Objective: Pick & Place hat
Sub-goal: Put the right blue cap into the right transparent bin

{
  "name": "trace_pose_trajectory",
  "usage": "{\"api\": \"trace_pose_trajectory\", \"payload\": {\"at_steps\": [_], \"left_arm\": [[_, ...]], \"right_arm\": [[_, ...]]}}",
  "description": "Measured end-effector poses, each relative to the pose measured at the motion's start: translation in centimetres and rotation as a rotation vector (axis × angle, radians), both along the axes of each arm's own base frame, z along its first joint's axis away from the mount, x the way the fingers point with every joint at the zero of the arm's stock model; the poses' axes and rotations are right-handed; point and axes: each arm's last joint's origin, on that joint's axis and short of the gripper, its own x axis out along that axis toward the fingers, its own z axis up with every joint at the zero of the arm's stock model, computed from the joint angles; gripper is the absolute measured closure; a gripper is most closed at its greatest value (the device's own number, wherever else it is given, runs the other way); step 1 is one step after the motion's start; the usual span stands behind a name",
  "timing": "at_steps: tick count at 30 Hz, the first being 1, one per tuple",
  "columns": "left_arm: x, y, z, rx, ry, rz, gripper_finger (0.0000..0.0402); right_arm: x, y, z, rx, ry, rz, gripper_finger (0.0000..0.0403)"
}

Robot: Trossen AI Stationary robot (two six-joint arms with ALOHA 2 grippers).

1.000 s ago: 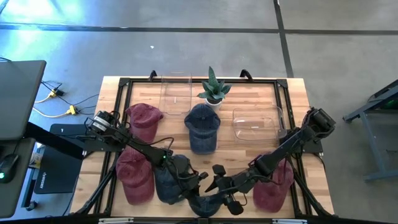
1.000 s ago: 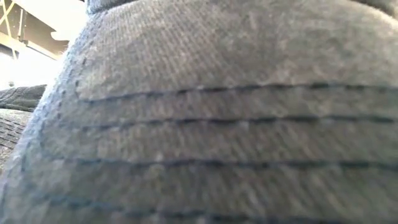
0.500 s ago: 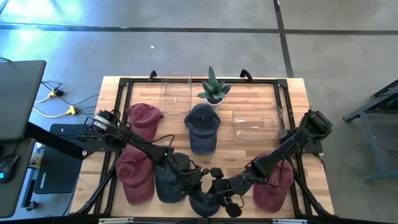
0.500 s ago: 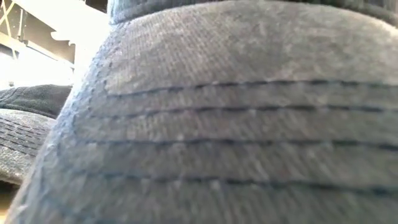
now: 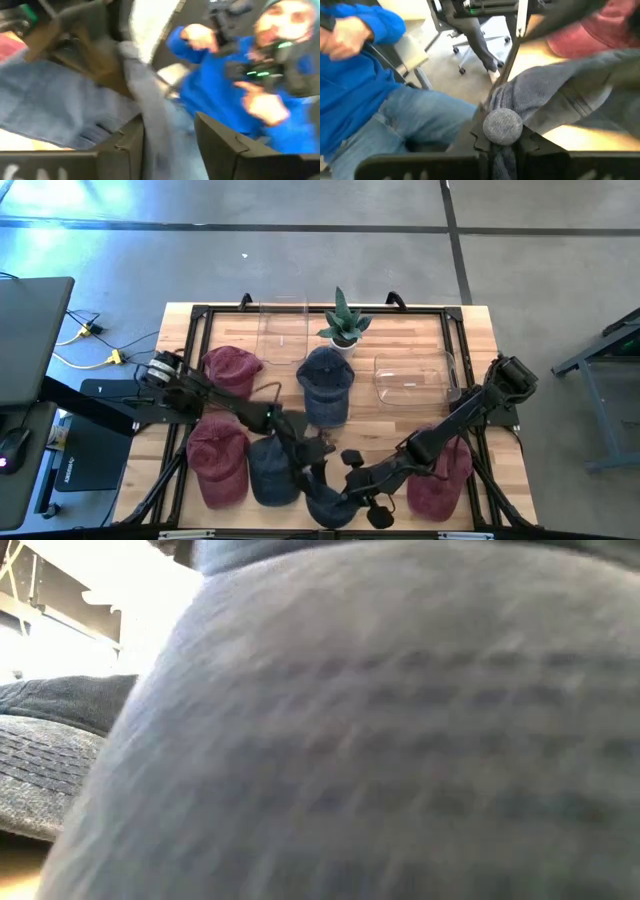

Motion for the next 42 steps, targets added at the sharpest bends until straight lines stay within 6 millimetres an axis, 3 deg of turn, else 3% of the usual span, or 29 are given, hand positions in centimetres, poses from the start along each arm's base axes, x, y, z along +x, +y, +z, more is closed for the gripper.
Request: {"api": "trace_pose_trajectory", "payload": {"at_steps": [6, 11, 17, 21, 29, 36, 42], "left_arm": [[-1.4, 1.7, 2.4, 0.055, 0.016, 0.039, 0.0230], [-4.7, 2.1, 5.7, 0.245, -0.027, 0.222, 0.0230], [-8.3, 0.1, 7.9, 0.443, -0.096, 0.440, 0.0230], [-9.6, -1.5, 8.0, 0.507, -0.111, 0.512, 0.0230], [-10.6, -2.9, 7.9, 0.590, -0.138, 0.590, 0.0230], [-10.6, -2.9, 7.8, 0.597, -0.135, 0.600, 0.0230], [-10.7, -2.8, 7.6, 0.614, -0.122, 0.592, 0.0230]], "right_arm": [[-2.6, -2.0, 2.9, -0.067, 0.076, -0.034, 0.0394], [-6.0, -5.0, 5.9, -0.155, 0.137, -0.129, 0.0388], [-10.5, -9.7, 9.5, -0.228, 0.147, -0.254, 0.0392], [-13.2, -12.8, 11.0, -0.325, 0.120, -0.350, 0.0387], [-16.4, -17.9, 12.1, -0.652, 0.112, -0.430, 0.0390], [-16.9, -21.0, 12.0, -0.879, 0.203, -0.463, 0.0394], [-17.3, -22.4, 11.5, -0.916, 0.309, -0.466, 0.0388]]}}
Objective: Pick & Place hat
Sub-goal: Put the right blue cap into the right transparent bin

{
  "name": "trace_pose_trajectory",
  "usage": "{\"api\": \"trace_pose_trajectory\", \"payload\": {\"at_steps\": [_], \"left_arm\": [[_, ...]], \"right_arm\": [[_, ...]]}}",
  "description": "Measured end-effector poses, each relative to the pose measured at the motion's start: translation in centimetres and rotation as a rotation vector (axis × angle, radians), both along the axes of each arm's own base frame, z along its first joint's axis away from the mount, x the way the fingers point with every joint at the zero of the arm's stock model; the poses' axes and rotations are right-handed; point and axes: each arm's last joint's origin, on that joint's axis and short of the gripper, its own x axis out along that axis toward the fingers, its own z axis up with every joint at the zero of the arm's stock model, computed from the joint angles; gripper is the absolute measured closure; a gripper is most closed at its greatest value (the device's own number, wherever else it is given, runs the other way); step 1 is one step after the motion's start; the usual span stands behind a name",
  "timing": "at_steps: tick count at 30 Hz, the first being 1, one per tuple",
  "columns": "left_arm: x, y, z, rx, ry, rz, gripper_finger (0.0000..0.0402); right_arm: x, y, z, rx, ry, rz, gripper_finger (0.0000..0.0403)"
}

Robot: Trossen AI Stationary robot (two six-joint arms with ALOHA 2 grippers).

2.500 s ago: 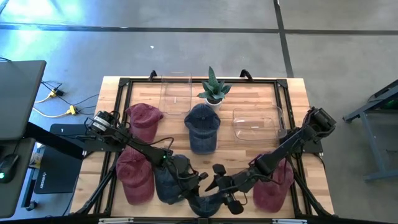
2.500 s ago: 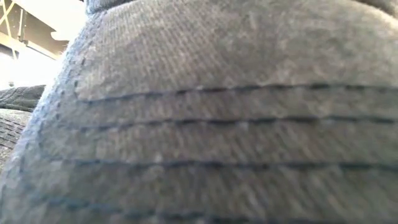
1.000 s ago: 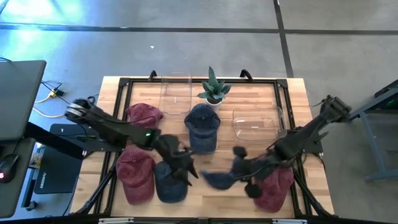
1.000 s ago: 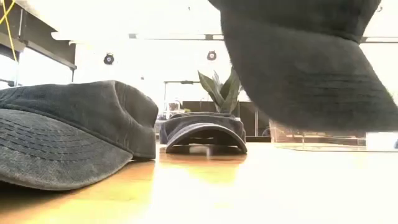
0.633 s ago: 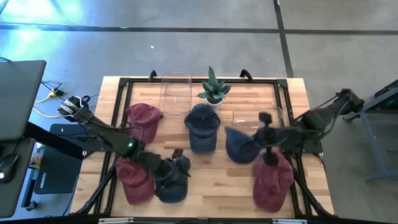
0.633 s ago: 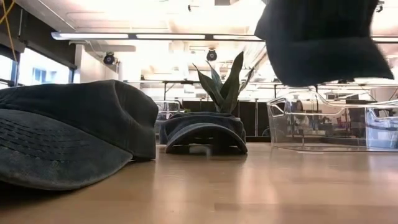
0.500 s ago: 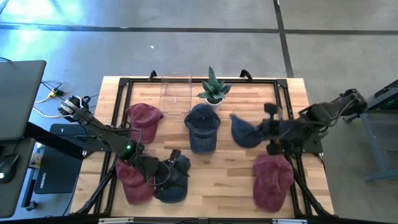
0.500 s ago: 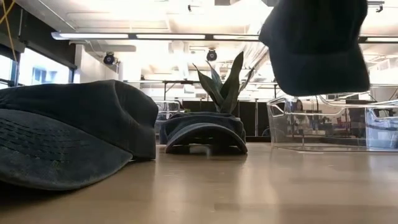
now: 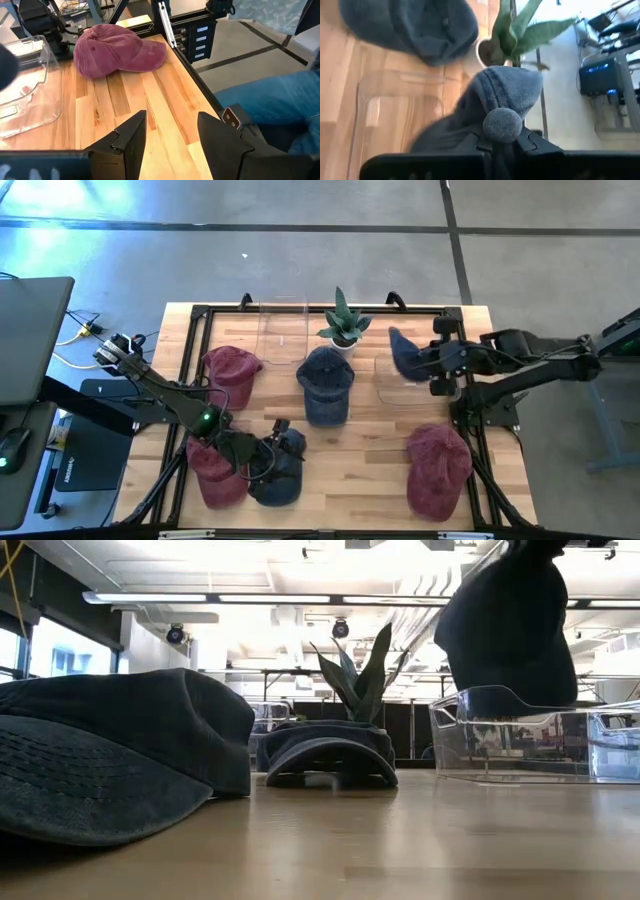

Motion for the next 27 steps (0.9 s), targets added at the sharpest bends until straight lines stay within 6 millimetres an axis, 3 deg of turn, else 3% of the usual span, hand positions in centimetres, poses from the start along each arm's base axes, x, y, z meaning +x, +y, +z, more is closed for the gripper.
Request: {"api": "trace_pose_trajectory", "payload": {"at_steps": [8, 16, 21, 27], "left_arm": [[0.0, 0.0, 0.0, 0.001, 0.002, -0.001, 0.0230], [0.0, 0.0, -0.1, 0.004, 0.010, -0.004, 0.0230], [0.0, 0.0, -0.1, 0.004, 0.010, -0.003, 0.0230], [0.0, 0.0, -0.1, 0.004, 0.010, -0.003, 0.0230]], "right_arm": [[0.1, -0.1, -2.3, 0.185, 0.090, 0.027, 0.0397], [-0.2, 0.0, -5.5, 0.239, 0.153, -0.021, 0.0383], [-0.5, -0.1, -5.2, 0.238, 0.099, -0.016, 0.0397], [-1.1, -0.1, -4.4, 0.247, -0.041, -0.012, 0.0384]]}}
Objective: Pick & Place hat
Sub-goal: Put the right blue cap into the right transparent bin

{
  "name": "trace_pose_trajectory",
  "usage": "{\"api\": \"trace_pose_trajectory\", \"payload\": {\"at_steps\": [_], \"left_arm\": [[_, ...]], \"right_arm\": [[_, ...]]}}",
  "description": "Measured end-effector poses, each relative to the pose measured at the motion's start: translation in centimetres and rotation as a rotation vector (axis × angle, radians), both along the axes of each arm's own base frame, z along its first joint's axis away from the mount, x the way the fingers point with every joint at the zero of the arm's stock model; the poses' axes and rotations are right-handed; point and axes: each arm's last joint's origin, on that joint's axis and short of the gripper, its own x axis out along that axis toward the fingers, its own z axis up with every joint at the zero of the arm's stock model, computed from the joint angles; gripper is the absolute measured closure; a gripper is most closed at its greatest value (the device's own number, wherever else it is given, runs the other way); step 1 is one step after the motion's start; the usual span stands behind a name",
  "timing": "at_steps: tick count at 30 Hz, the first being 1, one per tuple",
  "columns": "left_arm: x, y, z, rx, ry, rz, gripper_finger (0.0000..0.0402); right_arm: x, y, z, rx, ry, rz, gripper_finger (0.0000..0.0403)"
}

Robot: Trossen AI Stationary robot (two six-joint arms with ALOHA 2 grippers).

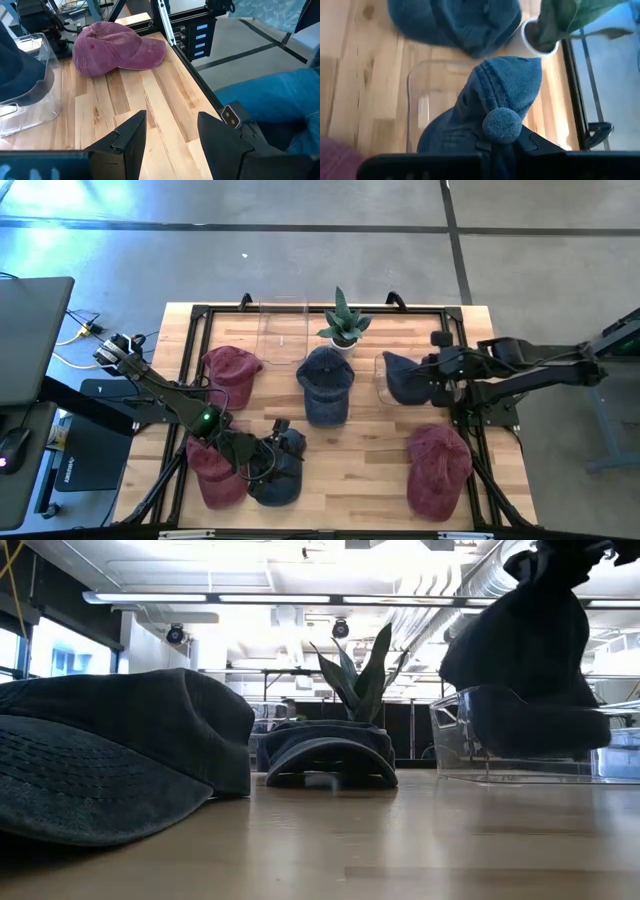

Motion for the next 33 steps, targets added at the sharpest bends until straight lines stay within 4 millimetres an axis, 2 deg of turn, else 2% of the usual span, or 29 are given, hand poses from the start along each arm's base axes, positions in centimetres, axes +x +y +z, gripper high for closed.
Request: {"api": "trace_pose_trajectory", "payload": {"at_steps": [8, 13, 24, 33], "left_arm": [[0.0, 0.0, -0.1, 0.000, 0.010, 0.003, 0.0230], [0.0, 0.0, -0.1, 0.000, 0.010, 0.003, 0.0230], [0.0, 0.0, -0.1, -0.001, 0.006, 0.006, 0.0230], [0.0, 0.0, -0.1, -0.002, 0.008, 0.003, 0.0230]], "right_arm": [[-0.8, 0.1, -2.8, 0.021, 0.023, 0.029, 0.0396], [-0.8, 0.0, -4.2, 0.000, -0.022, 0.055, 0.0376], [-1.6, 0.0, -2.8, 0.000, -0.100, 0.058, 0.0395], [-1.8, -0.2, -3.5, -0.022, -0.065, -0.012, 0.0364]]}}
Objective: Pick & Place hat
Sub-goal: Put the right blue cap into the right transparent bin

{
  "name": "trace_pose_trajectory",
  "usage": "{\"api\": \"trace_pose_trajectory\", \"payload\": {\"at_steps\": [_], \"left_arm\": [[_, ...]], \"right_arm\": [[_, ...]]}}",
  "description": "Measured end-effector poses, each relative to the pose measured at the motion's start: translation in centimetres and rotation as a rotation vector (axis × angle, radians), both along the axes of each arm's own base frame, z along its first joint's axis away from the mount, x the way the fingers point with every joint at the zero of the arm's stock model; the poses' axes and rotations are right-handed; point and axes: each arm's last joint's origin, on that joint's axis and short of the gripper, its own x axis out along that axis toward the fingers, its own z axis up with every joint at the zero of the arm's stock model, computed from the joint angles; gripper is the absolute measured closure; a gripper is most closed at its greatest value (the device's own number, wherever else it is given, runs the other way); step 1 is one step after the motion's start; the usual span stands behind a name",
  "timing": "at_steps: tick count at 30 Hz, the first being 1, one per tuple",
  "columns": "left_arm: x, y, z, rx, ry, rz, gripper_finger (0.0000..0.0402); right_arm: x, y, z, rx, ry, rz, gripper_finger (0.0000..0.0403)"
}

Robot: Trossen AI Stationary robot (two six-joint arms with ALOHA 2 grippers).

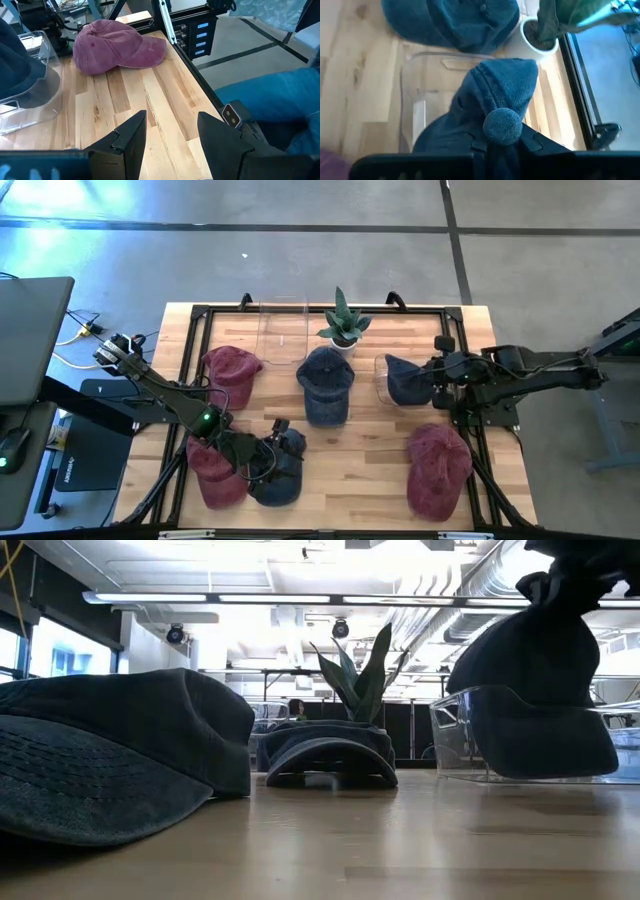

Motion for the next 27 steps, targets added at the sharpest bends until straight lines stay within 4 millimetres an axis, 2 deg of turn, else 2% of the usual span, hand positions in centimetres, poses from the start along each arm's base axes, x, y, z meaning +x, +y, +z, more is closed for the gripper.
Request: {"api": "trace_pose_trajectory", "payload": {"at_steps": [6, 16, 27], "left_arm": [[0.0, 0.0, 0.0, 0.000, 0.002, -0.002, 0.0230], [0.0, 0.0, 0.0, 0.000, 0.001, -0.001, 0.0230], [0.0, 0.0, 0.0, 0.001, 0.001, 0.000, 0.0230]], "right_arm": [[0.0, -0.3, -0.2, -0.044, -0.009, -0.097, 0.0337], [-0.3, -0.1, 0.7, 0.103, -0.044, -0.142, 0.0232], [0.1, -0.4, -0.2, -0.042, 0.086, -0.216, 0.0230]]}}
